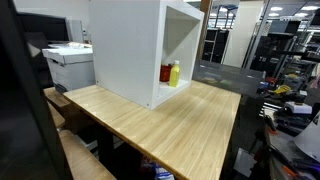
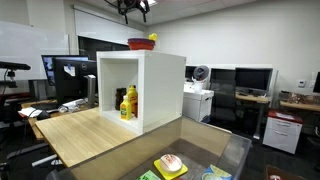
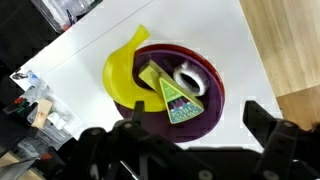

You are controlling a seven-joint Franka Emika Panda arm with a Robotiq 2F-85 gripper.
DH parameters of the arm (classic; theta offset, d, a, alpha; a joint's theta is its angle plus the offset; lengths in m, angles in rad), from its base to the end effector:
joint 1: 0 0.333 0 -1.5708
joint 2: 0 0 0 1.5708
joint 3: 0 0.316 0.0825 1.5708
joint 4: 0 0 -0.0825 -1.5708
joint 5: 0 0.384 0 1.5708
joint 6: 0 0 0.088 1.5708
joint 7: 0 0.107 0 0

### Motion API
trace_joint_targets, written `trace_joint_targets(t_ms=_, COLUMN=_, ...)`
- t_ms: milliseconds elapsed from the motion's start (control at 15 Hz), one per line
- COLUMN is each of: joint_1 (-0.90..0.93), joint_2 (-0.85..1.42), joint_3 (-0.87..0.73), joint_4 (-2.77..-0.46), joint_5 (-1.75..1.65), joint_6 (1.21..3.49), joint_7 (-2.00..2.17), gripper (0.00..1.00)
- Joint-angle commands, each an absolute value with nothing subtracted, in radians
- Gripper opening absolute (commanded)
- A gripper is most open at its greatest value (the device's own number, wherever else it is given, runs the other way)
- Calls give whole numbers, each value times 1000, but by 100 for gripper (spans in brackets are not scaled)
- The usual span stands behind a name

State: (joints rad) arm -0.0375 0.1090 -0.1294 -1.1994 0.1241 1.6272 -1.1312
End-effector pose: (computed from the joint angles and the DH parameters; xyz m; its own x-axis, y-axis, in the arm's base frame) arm 0.5774 -0.0782 0.7445 0.5183 0.8239 0.2291 0.7905 -0.5638 0.2392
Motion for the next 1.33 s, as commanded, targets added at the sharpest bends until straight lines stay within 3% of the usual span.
trace_joint_targets(t_ms=0, joint_1=-37, joint_2=97, joint_3=-133, joint_4=-1201, joint_5=106, joint_6=1589, joint_7=-1122, gripper=100)
trace_joint_targets(t_ms=1267, joint_1=-36, joint_2=-18, joint_3=-168, joint_4=-1295, joint_5=110, joint_6=1562, joint_7=-1122, gripper=100)
